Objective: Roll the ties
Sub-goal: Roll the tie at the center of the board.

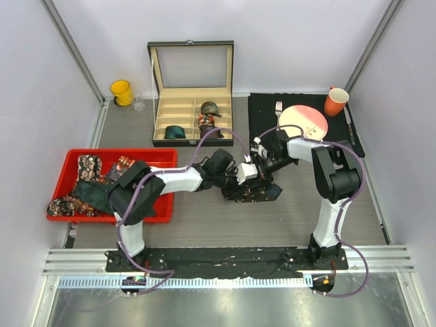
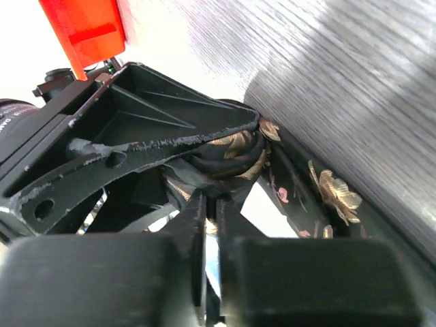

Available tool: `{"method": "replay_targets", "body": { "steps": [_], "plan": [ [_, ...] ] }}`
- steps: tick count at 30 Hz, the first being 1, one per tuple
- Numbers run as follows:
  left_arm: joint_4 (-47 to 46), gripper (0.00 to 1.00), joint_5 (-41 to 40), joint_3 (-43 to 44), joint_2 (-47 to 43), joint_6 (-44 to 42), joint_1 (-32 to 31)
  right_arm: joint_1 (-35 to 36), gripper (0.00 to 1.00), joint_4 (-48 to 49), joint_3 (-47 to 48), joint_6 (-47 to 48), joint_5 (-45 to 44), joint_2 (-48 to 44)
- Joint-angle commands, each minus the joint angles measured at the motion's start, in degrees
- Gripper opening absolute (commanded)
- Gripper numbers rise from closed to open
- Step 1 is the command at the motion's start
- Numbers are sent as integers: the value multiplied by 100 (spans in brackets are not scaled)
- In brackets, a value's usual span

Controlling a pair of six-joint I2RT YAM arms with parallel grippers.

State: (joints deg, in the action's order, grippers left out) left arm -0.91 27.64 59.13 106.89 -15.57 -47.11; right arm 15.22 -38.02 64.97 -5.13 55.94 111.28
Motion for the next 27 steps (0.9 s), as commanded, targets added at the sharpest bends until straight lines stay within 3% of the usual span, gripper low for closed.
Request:
{"method": "replay_targets", "body": {
  "steps": [1,5,9,12,23,26,27],
  "plan": [
    [364,41,-294,-77,0,-16,27,-2,1,-29,-98,476,-697,271],
    [187,55,-119,-183,-204,-43,35,-151,1,-171,-309,1013,-1208,482],
    [-242,77,145,-314,-449,72,44,-195,1,-13,-309,882,-1655,447],
    [-594,81,338,-359,-547,247,36,-186,1,-12,-301,812,-1998,412],
    [-1017,82,444,-95,-90,160,-96,183,1,198,-292,557,-2562,296],
    [-947,72,278,-200,-11,-102,-105,261,1,391,-117,521,-2431,507],
    [-842,60,164,-209,-10,-191,-105,288,1,418,49,521,-2378,560]
  ]
}}
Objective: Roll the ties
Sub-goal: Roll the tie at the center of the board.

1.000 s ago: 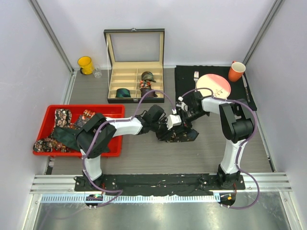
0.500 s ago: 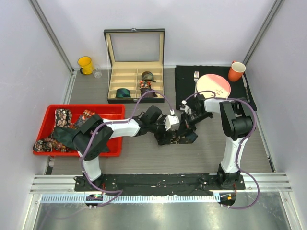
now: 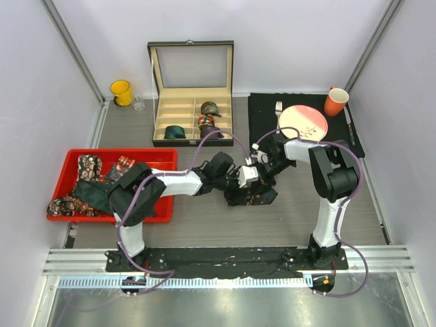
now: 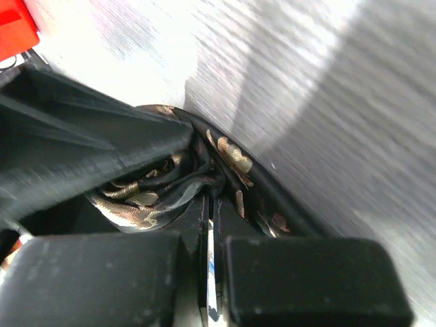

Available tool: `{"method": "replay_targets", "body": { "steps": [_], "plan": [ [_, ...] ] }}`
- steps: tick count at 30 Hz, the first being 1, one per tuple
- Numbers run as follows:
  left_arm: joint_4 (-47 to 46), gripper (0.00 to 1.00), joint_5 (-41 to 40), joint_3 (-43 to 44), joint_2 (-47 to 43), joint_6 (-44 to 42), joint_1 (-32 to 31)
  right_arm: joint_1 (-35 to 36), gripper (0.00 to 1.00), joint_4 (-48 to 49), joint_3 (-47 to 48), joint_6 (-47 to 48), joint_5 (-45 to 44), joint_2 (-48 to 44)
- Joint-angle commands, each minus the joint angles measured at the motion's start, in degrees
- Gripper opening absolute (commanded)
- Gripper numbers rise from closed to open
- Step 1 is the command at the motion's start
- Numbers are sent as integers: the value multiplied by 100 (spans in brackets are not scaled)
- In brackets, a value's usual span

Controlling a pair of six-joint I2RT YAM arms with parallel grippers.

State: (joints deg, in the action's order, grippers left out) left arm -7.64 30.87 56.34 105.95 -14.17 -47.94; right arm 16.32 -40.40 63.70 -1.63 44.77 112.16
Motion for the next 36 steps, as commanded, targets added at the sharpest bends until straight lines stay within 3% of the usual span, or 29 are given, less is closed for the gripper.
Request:
{"method": "replay_targets", "body": {
  "steps": [1,4,6,7,11,14,20,23,29,32,34,35,36],
  "plan": [
    [119,53,-248,44,57,-436,-22,214,1,691,265,41,-1243,526],
    [525,34,-616,-209,-196,-753,-13,284,2,622,581,-13,-805,588],
    [623,25,-749,-394,-355,-841,-22,223,12,385,722,13,-507,387],
    [745,24,-845,-517,-469,-841,-22,171,24,314,740,31,-409,255],
    [1053,21,-1021,-641,-541,-675,-48,-128,48,147,556,-179,101,-360],
    [1334,20,-1057,-536,-410,-666,-101,-173,56,41,416,-285,487,-695],
    [1634,19,-1197,-264,-154,-674,-136,29,60,656,-15,-795,936,-872],
    [1669,23,-1277,-176,-110,-639,-128,144,58,744,-121,-786,1086,-757],
    [1652,35,-1215,-158,-163,-657,-145,153,42,780,-78,-585,621,-476],
    [1608,39,-1206,-141,-189,-648,-145,144,22,605,-60,-312,445,-204],
    [1572,43,-1215,-106,-189,-604,-128,144,15,577,-103,-225,208,-107],
    [1572,46,-1215,-88,-215,-604,-136,135,2,551,-156,-180,190,-72],
    [1538,48,-1241,-70,-241,-552,-136,83,1,534,-174,-171,181,-37]
  ]
}}
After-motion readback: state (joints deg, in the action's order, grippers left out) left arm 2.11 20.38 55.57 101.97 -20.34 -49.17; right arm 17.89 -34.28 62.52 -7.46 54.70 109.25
